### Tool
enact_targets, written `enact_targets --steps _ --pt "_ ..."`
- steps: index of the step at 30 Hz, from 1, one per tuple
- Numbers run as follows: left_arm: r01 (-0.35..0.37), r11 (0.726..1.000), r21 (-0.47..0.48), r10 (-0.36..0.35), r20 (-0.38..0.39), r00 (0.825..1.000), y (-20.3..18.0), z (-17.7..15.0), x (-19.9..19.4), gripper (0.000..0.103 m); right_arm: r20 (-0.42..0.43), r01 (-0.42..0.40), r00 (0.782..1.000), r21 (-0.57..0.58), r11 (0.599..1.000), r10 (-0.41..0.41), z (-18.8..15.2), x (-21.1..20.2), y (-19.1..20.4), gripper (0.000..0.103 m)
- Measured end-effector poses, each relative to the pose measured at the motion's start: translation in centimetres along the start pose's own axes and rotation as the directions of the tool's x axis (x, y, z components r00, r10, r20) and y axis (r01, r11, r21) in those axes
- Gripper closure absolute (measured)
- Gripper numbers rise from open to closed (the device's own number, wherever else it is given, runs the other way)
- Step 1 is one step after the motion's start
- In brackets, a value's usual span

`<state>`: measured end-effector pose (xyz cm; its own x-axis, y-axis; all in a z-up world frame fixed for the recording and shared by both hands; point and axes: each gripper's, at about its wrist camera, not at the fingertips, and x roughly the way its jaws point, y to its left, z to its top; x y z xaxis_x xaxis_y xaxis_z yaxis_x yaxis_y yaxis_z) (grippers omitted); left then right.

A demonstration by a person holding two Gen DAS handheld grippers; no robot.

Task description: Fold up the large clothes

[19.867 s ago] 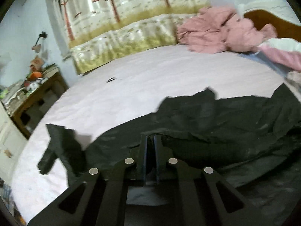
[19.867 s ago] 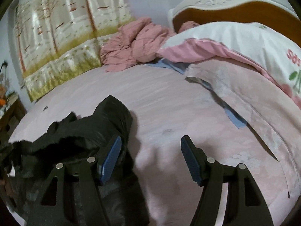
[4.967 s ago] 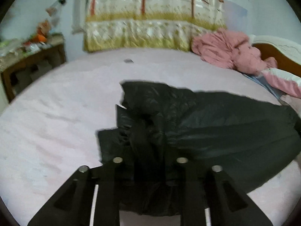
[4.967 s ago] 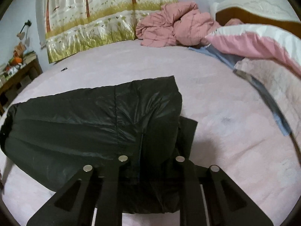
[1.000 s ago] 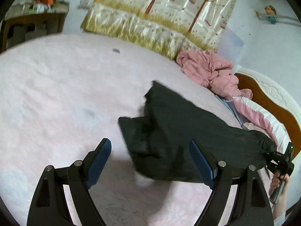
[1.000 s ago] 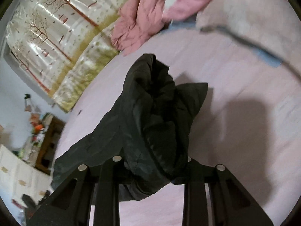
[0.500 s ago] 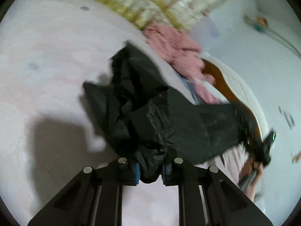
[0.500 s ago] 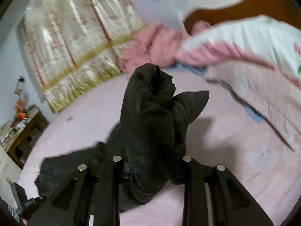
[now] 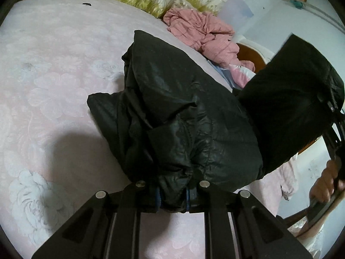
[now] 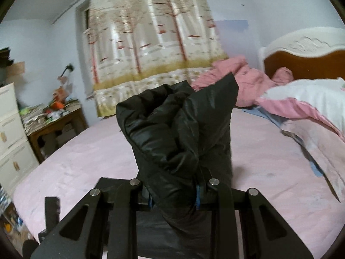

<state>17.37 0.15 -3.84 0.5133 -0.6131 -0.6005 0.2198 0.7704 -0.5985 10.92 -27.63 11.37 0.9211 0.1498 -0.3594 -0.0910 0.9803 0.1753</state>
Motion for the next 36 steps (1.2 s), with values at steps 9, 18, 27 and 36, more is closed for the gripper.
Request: enact_targets --steps 9,18,27,36 --pt "-0.010 1.000 0.012 0.010 0.018 1.000 -0.1 -0.5 -0.1 0.086 -0.154 -0.158 0.978 -0.121 0.980 0.138 -5.8 4.1 7.6 0.077" --pt "-0.058 0.998 0.025 0.056 0.051 0.997 -0.8 -0.1 -0.4 0.080 -0.196 -0.266 0.950 -0.104 0.958 0.242 -10.1 7.0 7.1 0.076" --pt "-0.221 0.969 0.115 0.178 0.301 0.937 -2.7 0.4 -5.3 0.033 -0.100 -0.296 0.953 -0.094 0.951 0.286 -10.1 3.7 6.3 0.016" --pt "-0.155 0.964 0.214 0.042 0.456 0.889 -6.4 1.2 -10.9 0.019 0.004 0.088 0.996 0.078 0.993 -0.089 -5.9 2.2 -1.6 0.008"
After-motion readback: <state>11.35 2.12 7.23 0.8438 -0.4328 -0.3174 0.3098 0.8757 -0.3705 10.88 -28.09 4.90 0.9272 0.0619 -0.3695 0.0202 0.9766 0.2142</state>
